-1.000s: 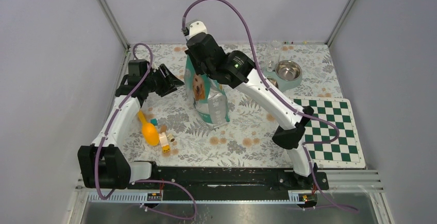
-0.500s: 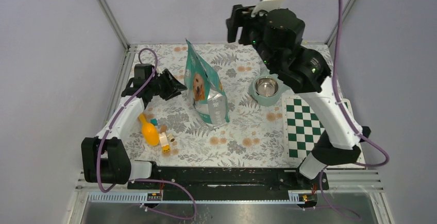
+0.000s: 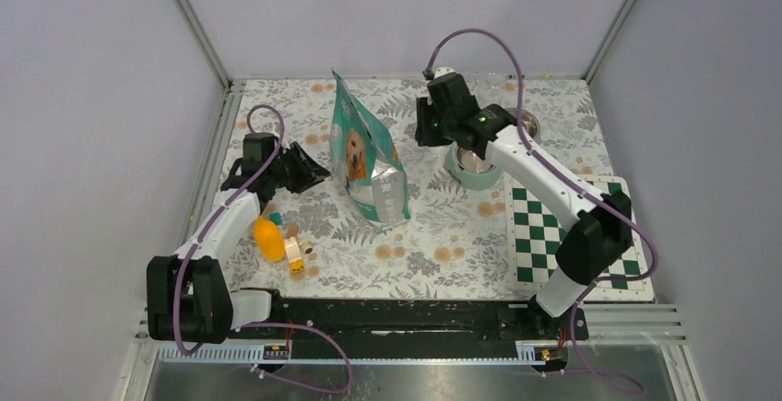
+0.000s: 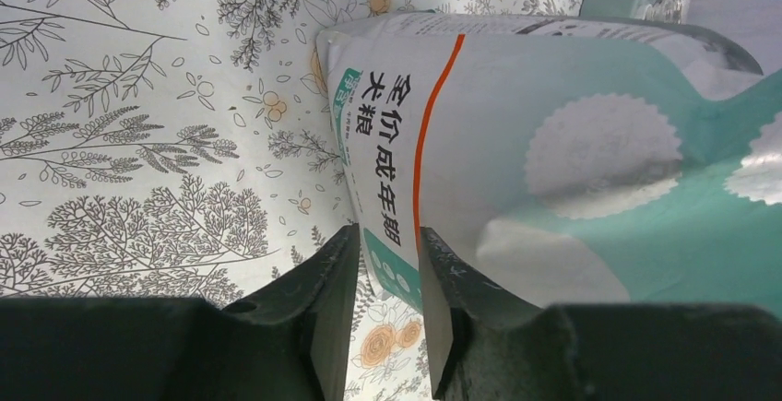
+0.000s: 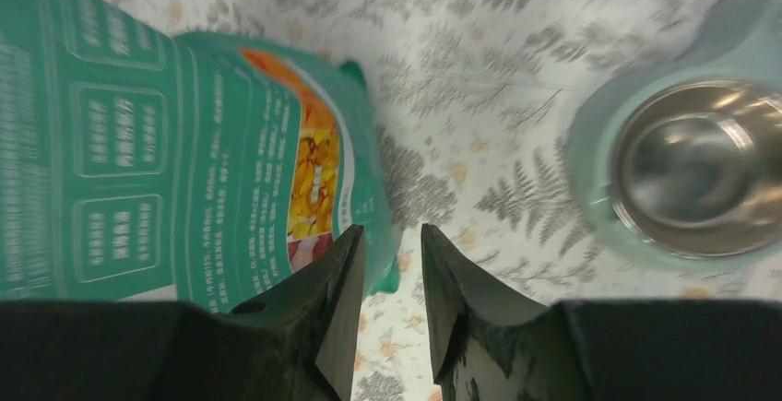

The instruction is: Serve the pet food

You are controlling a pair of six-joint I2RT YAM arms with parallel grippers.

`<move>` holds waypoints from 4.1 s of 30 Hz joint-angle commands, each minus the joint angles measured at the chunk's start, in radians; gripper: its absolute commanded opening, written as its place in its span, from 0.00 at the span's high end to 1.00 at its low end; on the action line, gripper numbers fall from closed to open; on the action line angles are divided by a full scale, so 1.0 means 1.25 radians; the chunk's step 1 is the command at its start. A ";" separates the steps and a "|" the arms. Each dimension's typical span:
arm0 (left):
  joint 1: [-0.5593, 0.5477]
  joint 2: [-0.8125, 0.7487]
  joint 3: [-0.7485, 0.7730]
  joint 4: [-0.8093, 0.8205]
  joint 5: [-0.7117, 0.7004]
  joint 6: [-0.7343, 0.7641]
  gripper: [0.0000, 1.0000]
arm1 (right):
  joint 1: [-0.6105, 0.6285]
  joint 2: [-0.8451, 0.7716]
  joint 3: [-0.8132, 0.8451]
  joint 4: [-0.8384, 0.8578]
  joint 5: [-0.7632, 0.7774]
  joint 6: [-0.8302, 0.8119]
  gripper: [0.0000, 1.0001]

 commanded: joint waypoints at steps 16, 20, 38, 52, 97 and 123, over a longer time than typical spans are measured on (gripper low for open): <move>-0.053 0.086 -0.033 0.264 0.164 -0.130 0.88 | 0.080 -0.042 -0.315 0.405 -0.314 0.346 0.72; -0.052 0.052 -0.049 0.255 0.138 -0.144 0.92 | 0.096 -0.059 -0.300 0.387 -0.276 0.365 0.74; -0.051 -0.117 0.325 -0.126 -0.017 0.012 0.73 | 0.095 -0.079 0.190 -0.017 -0.169 0.104 0.35; -0.051 -0.161 0.445 -0.112 0.129 -0.069 0.61 | 0.096 0.049 0.339 -0.005 -0.394 0.193 0.42; -0.051 -0.143 0.430 -0.066 0.166 -0.117 0.64 | 0.096 0.056 0.328 -0.015 -0.347 0.233 0.67; -0.052 -0.142 0.415 -0.059 0.165 -0.125 0.64 | 0.103 -0.022 0.243 0.098 -0.314 0.271 0.50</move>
